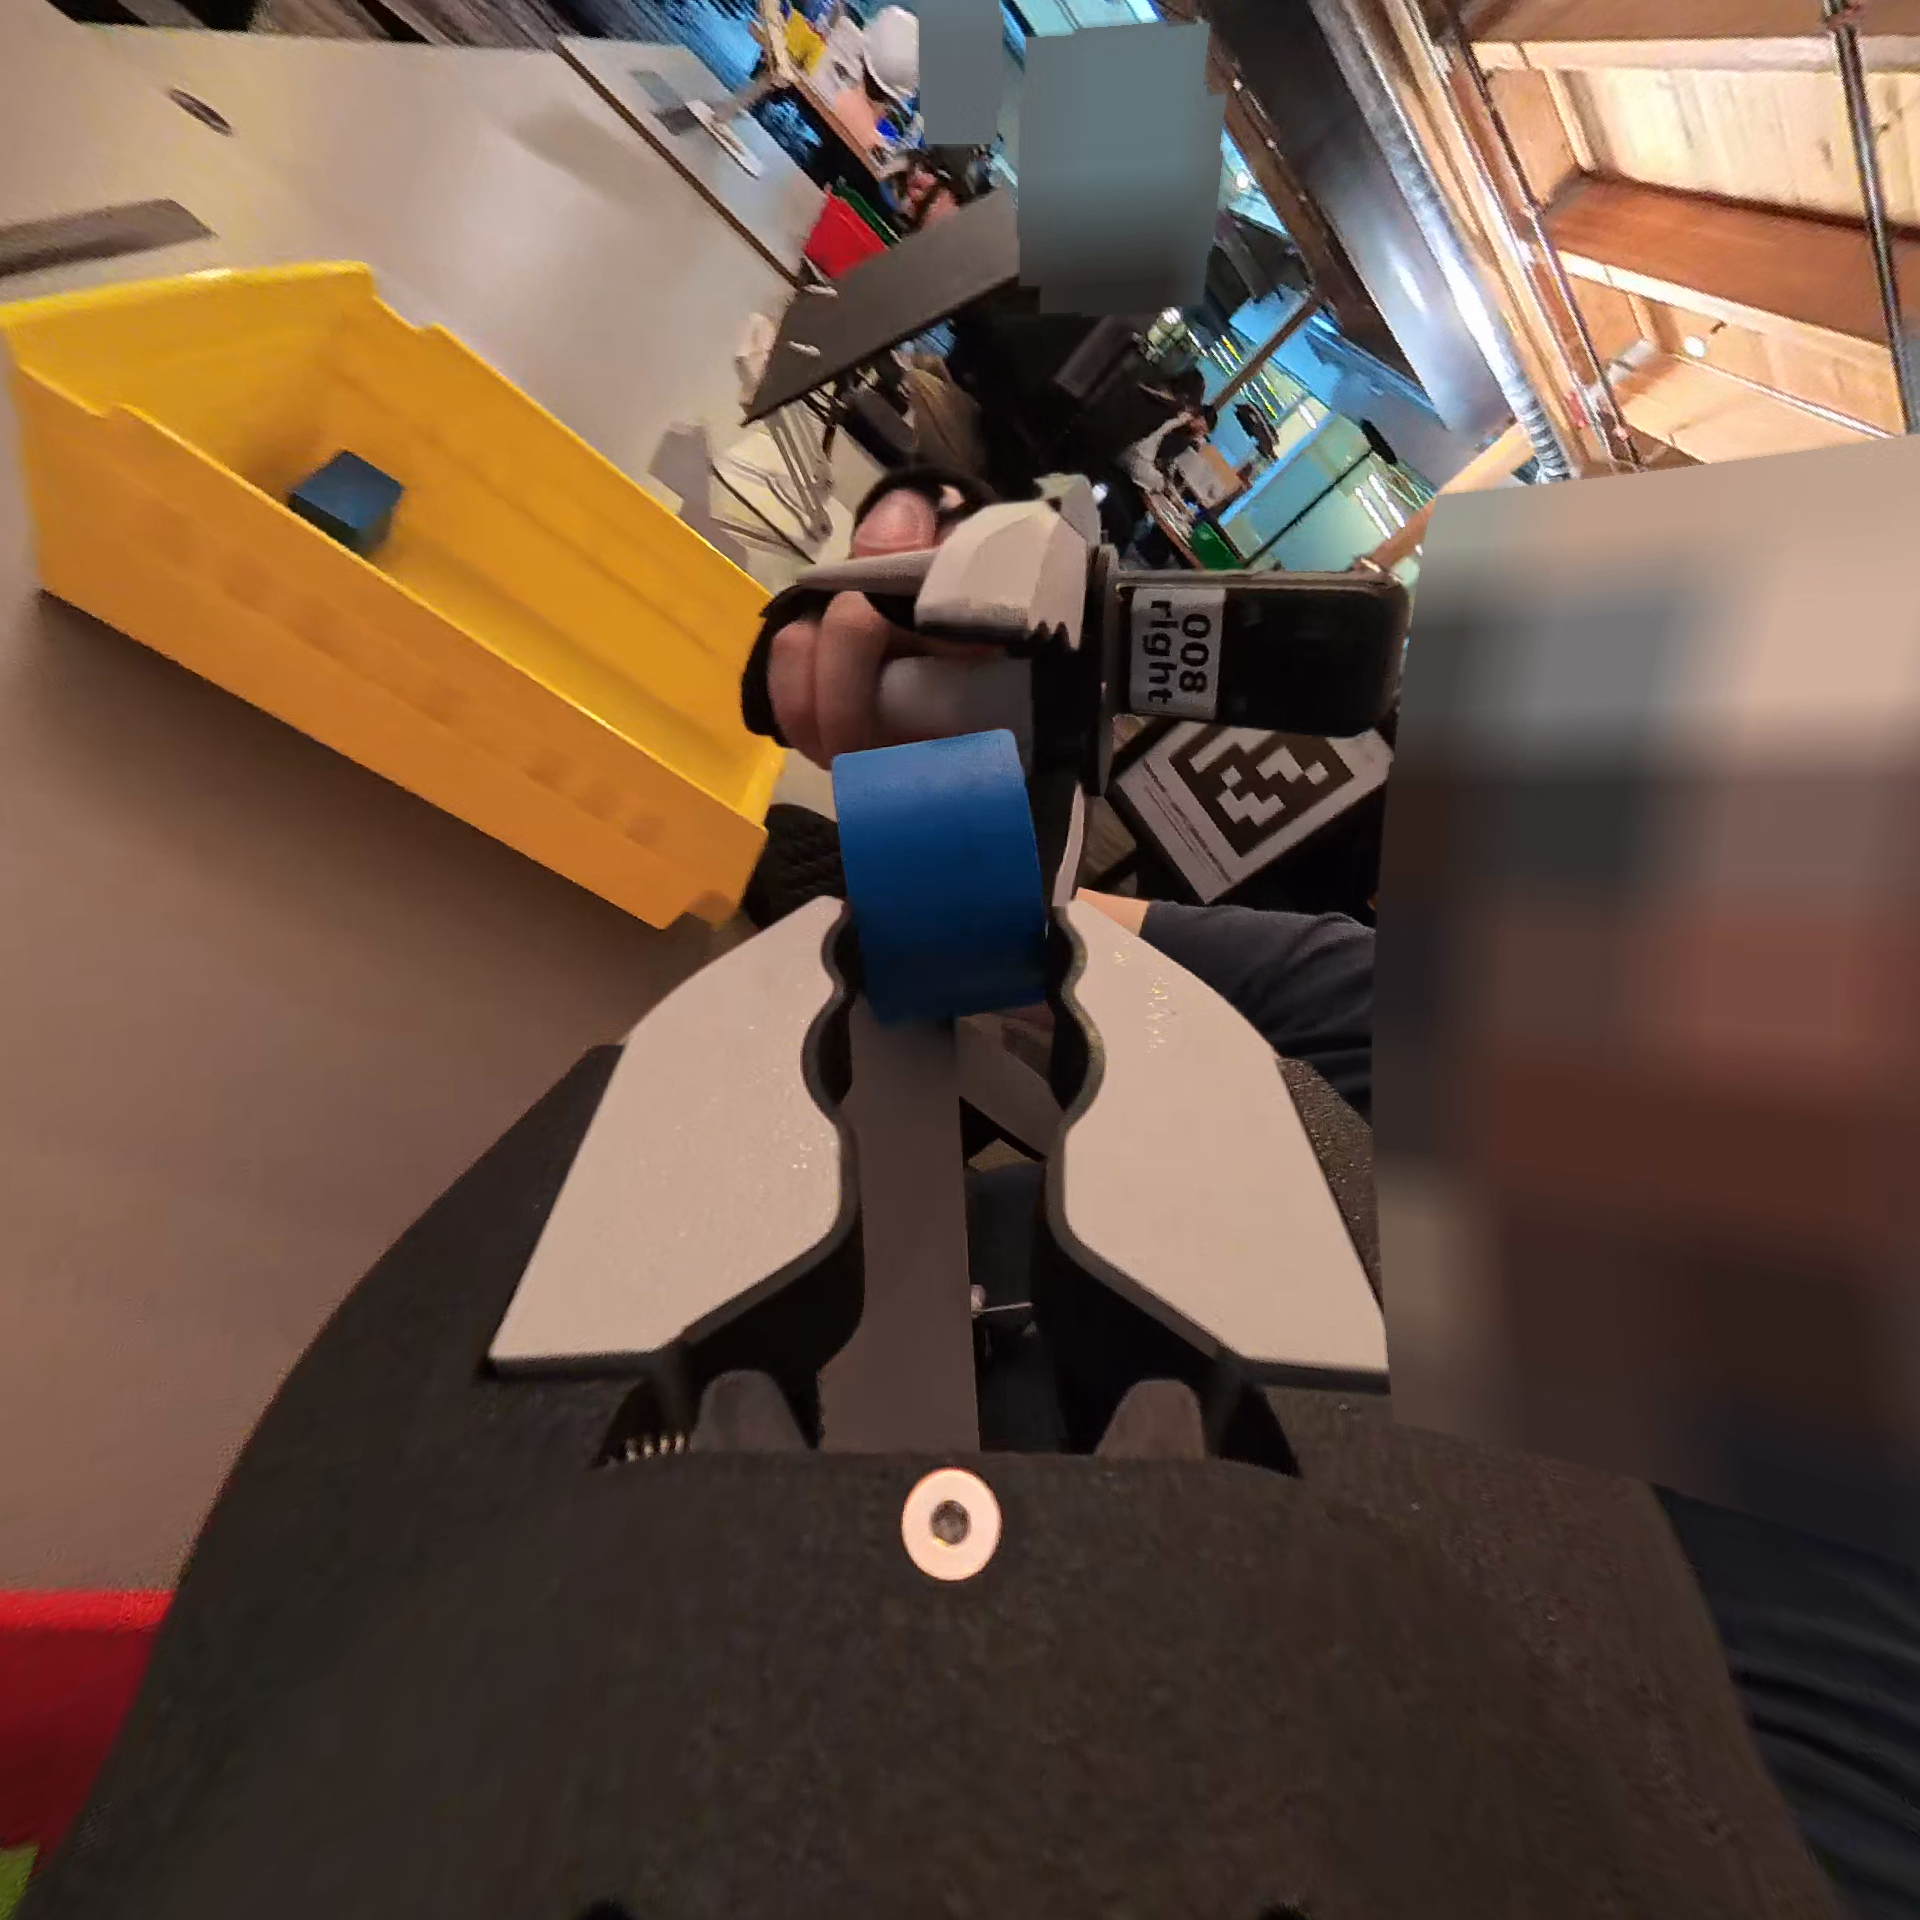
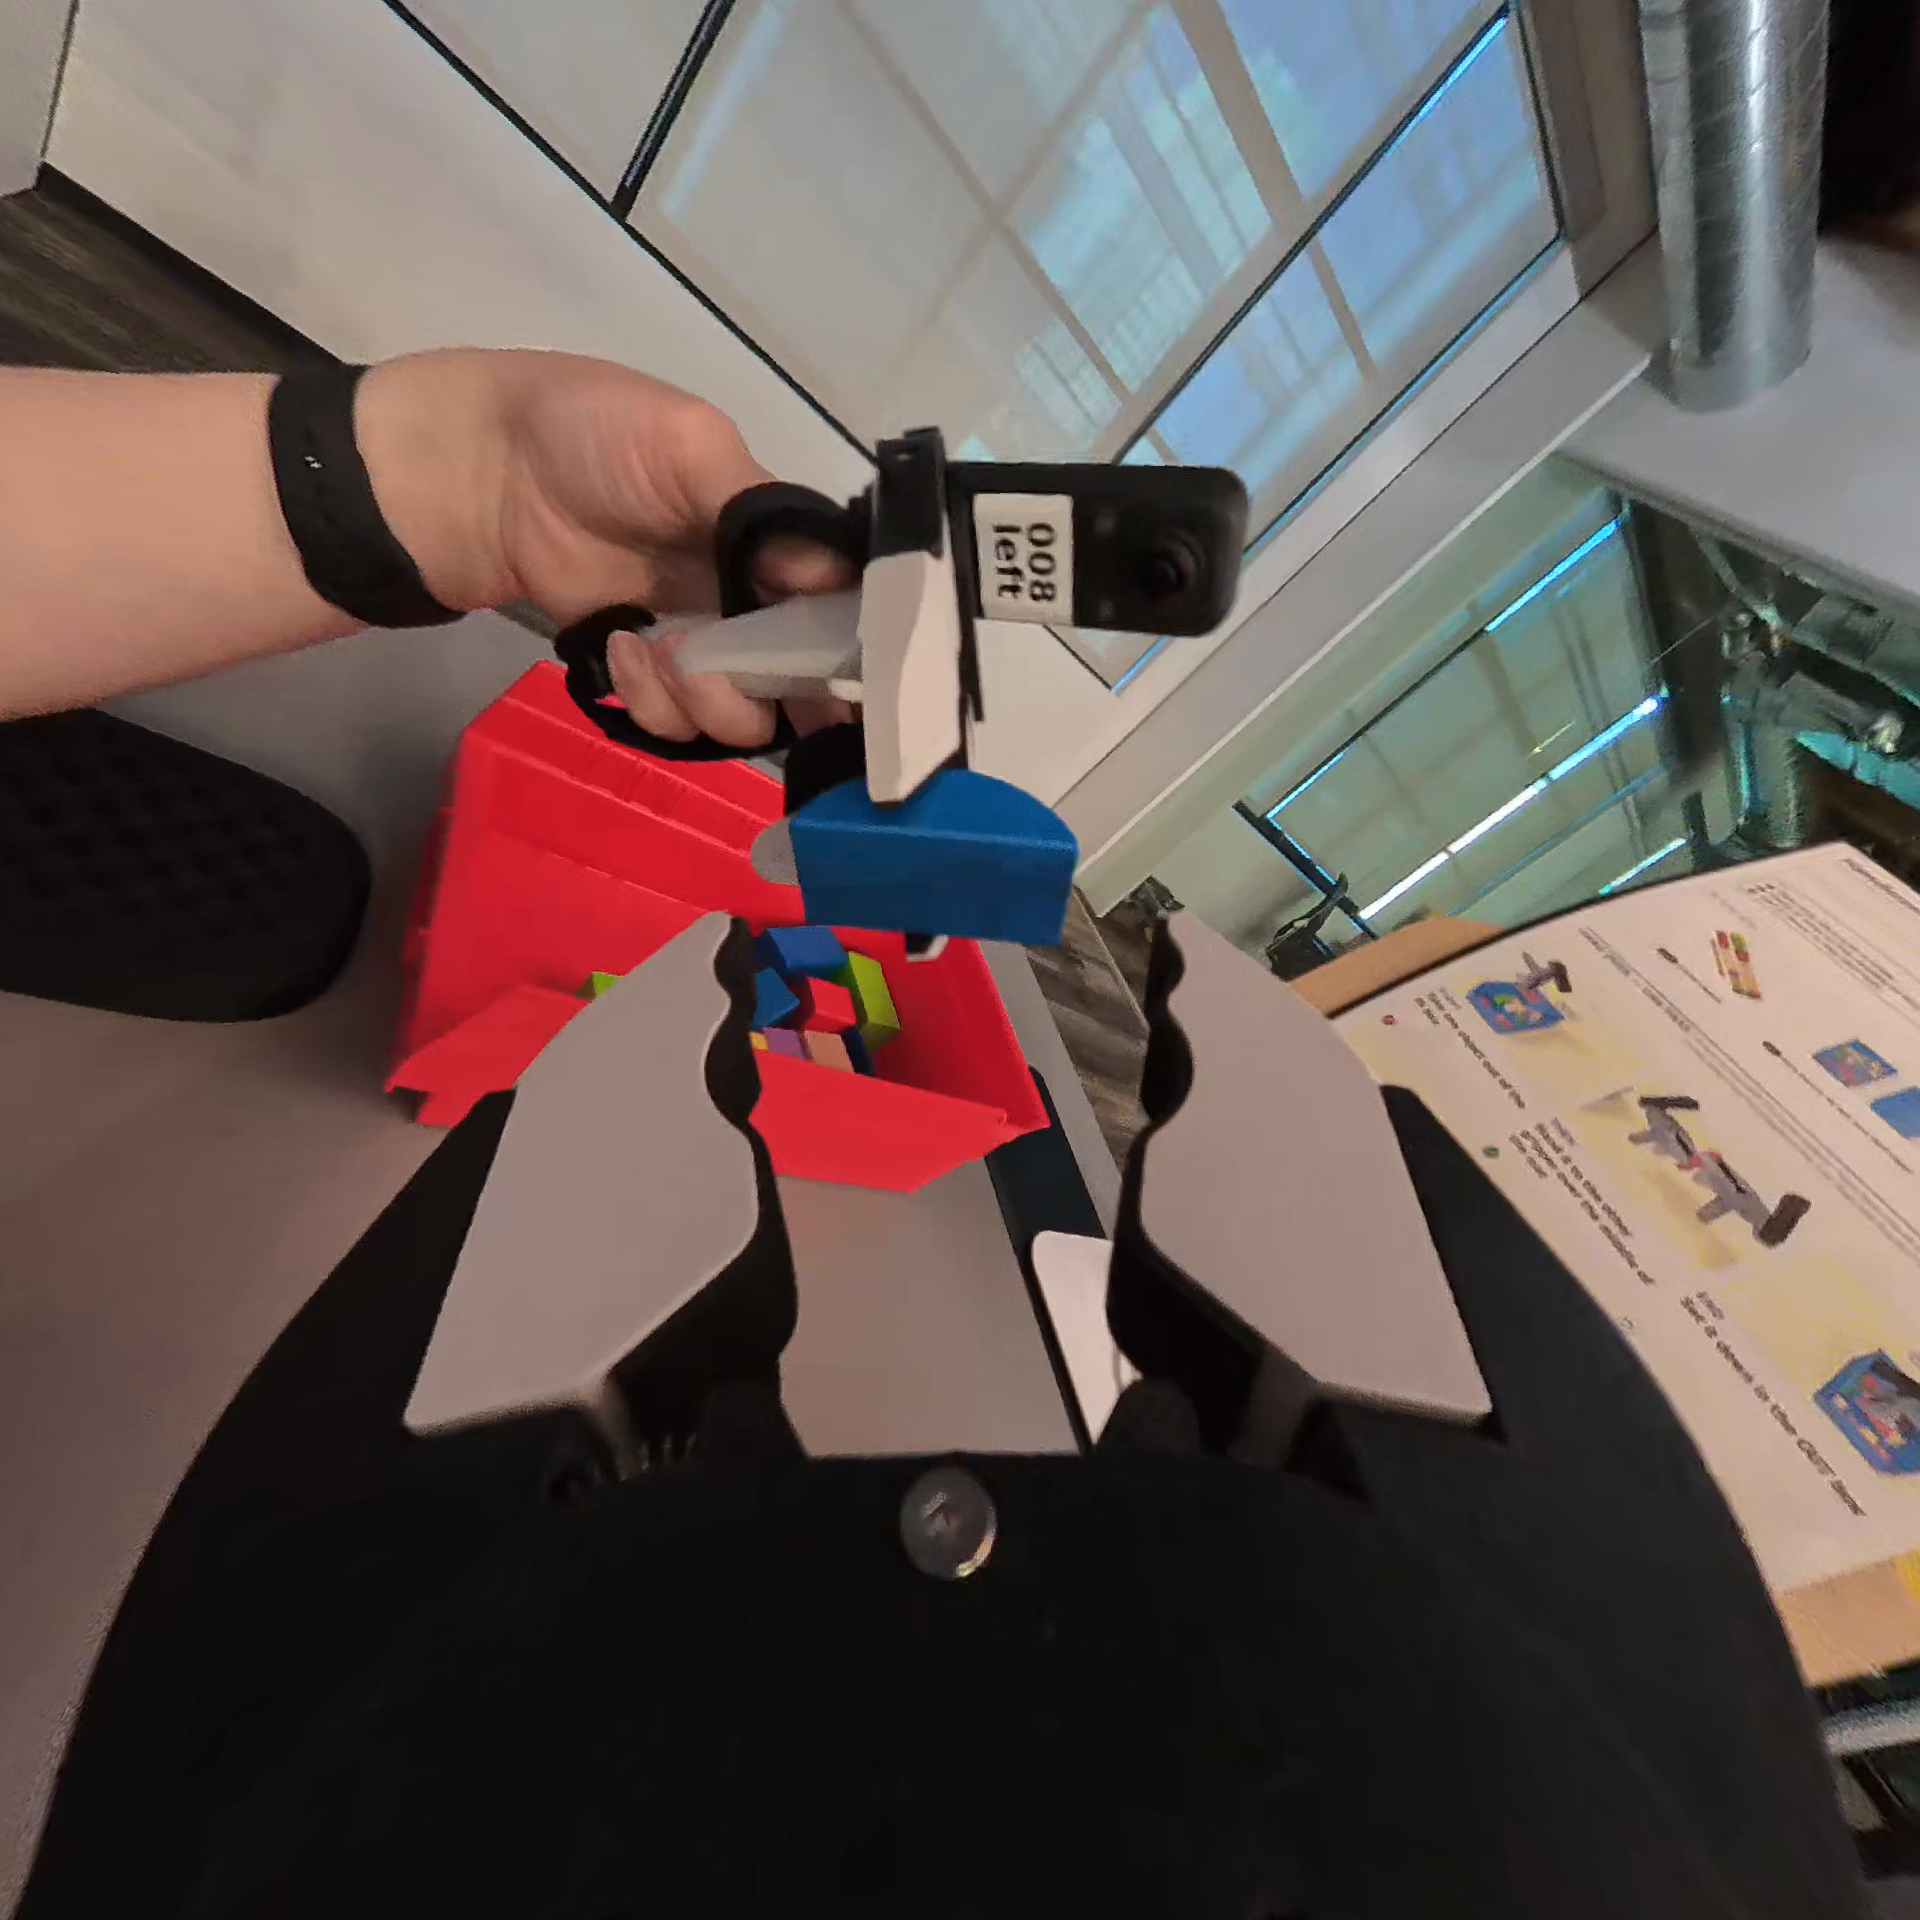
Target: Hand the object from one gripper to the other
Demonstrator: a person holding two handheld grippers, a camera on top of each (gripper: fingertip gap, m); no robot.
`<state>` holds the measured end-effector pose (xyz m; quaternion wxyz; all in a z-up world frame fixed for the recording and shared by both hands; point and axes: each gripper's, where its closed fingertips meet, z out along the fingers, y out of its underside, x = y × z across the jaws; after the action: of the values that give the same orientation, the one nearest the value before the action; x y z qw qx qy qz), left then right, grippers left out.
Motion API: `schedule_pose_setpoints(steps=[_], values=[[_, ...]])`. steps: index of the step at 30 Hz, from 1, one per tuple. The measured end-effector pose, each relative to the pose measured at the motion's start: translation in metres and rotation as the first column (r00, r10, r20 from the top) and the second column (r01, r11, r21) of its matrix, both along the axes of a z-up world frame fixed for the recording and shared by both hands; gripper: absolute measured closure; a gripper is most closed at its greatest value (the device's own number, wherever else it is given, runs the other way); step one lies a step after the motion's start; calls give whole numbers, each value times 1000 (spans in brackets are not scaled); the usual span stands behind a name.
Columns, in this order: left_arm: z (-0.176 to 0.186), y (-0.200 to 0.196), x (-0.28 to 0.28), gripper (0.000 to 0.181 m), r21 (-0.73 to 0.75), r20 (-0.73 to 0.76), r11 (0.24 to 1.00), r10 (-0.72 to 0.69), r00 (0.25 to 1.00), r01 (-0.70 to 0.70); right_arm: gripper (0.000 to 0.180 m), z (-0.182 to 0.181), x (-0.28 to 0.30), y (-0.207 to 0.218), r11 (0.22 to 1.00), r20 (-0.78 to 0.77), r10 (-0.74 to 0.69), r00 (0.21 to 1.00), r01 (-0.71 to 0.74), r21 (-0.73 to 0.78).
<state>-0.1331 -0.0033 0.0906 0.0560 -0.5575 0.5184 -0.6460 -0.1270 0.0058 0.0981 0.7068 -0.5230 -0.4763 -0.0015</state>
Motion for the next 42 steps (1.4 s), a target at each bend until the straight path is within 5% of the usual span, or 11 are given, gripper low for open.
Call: schedule_pose_setpoints(steps=[11, 16, 21, 26, 30, 32, 36, 40, 42], values=[[-42, -58, -27, 146, 117, -210, 924, -335, 918, 364, 137, -30, -22, -42, 972, 251, 222, 942, -194, -132], [-48, -70, -34, 146, 104, -241, 891, -409, 880, 443, 159, -48, -38, -57, 952, 343, 298, 891, -250, -178], [-43, -73, -36, 146, 79, -222, 886, -431, 875, 457, 160, -44, -40, -60, 947, 322, 309, 895, -258, -191], [-32, -51, -33, 154, 96, -165, 931, -335, 928, 353, 161, -35, -14, -56, 970, 356, 214, 910, -155, -186], [-12, -12, -37, 156, 81, -78, 985, -144, 986, 151, 161, -16, 80, -35, 967, 355, -116, 928, 186, -171], [-11, 12, -38, 156, 136, -71, 990, -13, 997, 23, 161, -18, 149, -22, 893, 290, -309, 906, 381, -241], [14, 16, -45, 157, 137, 63, 990, 9, 998, -17, 161, -78, 266, -5, 595, 298, -574, 763, 638, -489], [17, 8, -47, 156, 191, 70, 982, -8, 997, -5, 161, -150, 319, 18, 325, 352, -678, 645, 692, -644], [17, 4, -46, 156, 196, 68, 981, -19, 998, 5, 161, -180, 321, 28, 265, 354, -672, 650, 658, -705]])
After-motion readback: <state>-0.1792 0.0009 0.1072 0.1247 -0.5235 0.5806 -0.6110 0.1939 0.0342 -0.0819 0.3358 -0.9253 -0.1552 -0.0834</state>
